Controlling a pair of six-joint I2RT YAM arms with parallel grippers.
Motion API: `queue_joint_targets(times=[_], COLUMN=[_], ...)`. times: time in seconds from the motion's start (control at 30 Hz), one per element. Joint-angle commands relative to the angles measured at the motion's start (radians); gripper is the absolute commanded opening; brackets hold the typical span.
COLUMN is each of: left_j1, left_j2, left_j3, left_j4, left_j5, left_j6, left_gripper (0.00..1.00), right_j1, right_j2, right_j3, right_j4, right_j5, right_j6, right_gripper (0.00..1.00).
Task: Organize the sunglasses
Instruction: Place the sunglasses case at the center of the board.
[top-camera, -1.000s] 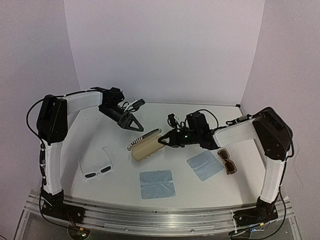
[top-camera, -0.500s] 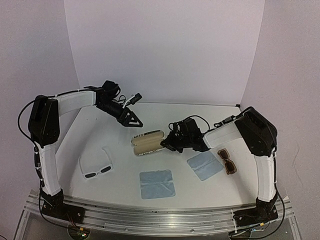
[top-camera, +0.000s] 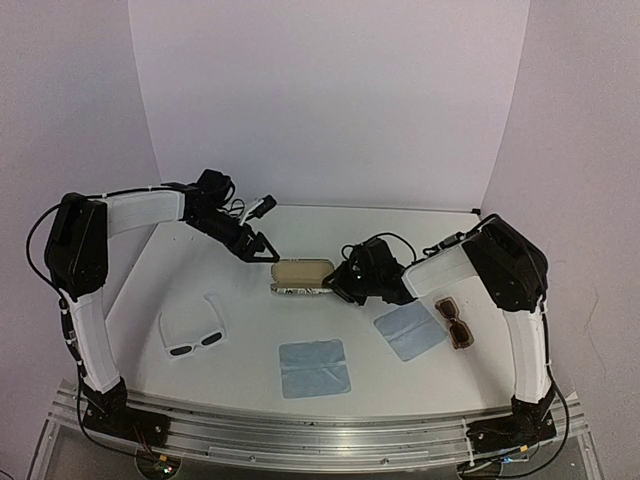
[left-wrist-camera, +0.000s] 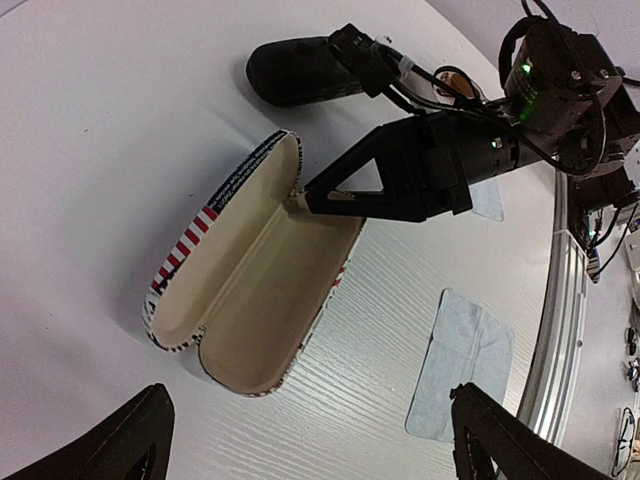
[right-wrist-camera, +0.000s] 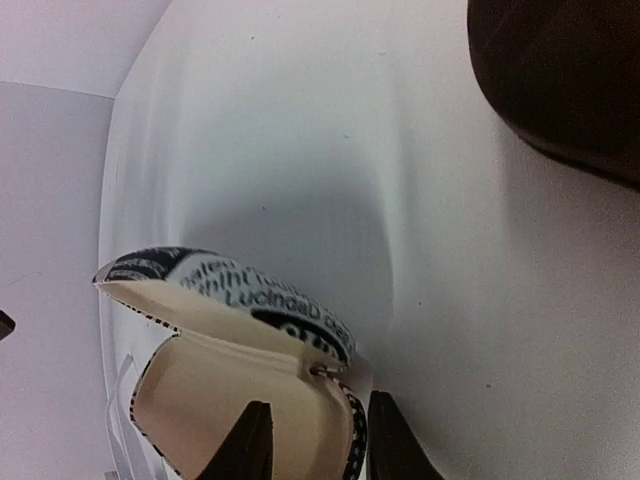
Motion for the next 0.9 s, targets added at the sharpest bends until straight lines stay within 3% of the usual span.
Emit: queue_joint_targets(times=[0.0,0.23,0.57,0.73,0.87], left_j1=[0.003,0.003,0.003,0.001,-0.055], left_j2=[-0.04,-0.034,-0.046,-0.078,-0.148], left_j3=[0.0,-0.001,-0.022,-0.045,-0.138], left_j4=[0.019,0.012,-0.001,-0.035,-0.047], left_j5=[0.02,0.045,0.079,0.097,0.022], left_j6=[0.002,0.002,0.022,0.077,0.179], left_gripper=[0.95,0.95,0.95,0.9,0.84], right_j1=[0.013,0.031,0.032,0.032,0.035], right_j2=[-0.045,-0.091,-0.155,-0.271,-0.399], right_j3=[-0.023,-0.004,0.051,0.018,-0.062], right_j4=[-0.062,-0.149,-0.198,-0.214,-0.312], right_j5=[0.073,0.115,0.113,0.026,-0.034], right_j6=[-0.018,-0.1,-0.267,-0.446,-0.623], right_gripper=[0.32,0.44,0.54,0.63,0.67])
